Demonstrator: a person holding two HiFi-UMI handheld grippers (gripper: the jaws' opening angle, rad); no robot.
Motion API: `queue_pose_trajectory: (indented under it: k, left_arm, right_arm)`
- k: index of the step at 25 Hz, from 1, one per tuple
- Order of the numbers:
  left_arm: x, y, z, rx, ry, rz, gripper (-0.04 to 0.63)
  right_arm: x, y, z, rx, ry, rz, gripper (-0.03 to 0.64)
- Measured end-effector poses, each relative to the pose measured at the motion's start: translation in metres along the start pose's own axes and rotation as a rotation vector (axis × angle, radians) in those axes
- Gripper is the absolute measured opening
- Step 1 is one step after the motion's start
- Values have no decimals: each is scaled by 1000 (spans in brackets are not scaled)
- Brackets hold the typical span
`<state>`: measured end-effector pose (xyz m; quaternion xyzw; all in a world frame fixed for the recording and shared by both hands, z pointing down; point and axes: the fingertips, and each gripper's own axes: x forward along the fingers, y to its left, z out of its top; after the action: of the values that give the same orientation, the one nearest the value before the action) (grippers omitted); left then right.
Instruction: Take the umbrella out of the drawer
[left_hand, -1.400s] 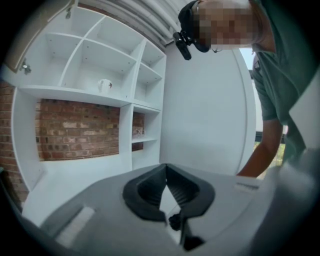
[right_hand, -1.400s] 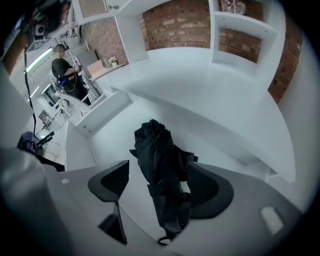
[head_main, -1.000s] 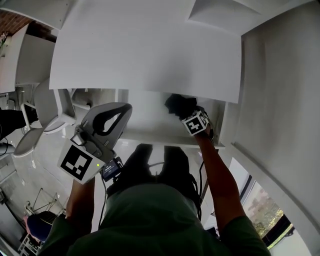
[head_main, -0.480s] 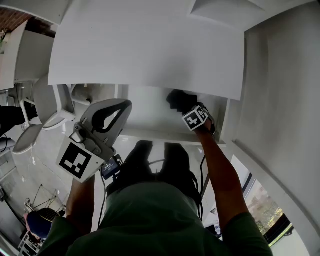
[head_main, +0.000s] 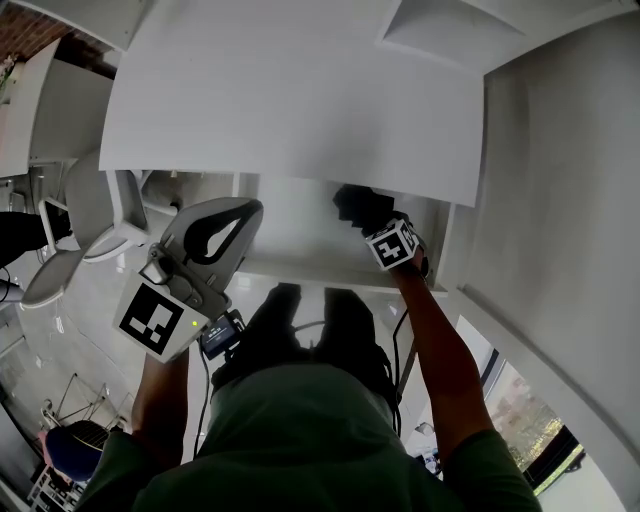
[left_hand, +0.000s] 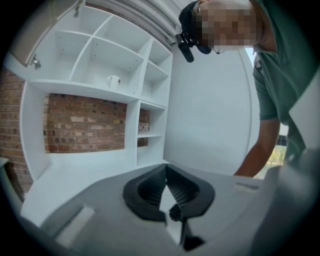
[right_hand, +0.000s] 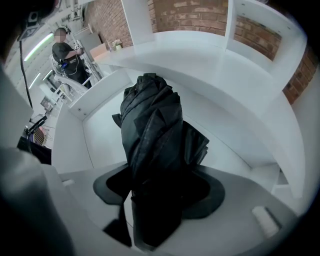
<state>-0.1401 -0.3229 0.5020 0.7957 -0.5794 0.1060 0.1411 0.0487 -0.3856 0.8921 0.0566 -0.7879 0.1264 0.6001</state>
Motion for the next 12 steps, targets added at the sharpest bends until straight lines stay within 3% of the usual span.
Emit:
queue_pose_trajectory:
  k: [12]
  left_arm:
    - [-42, 4, 17, 5, -67, 54, 0]
  right_arm:
    - [-42, 26, -4, -3, 14, 17, 273]
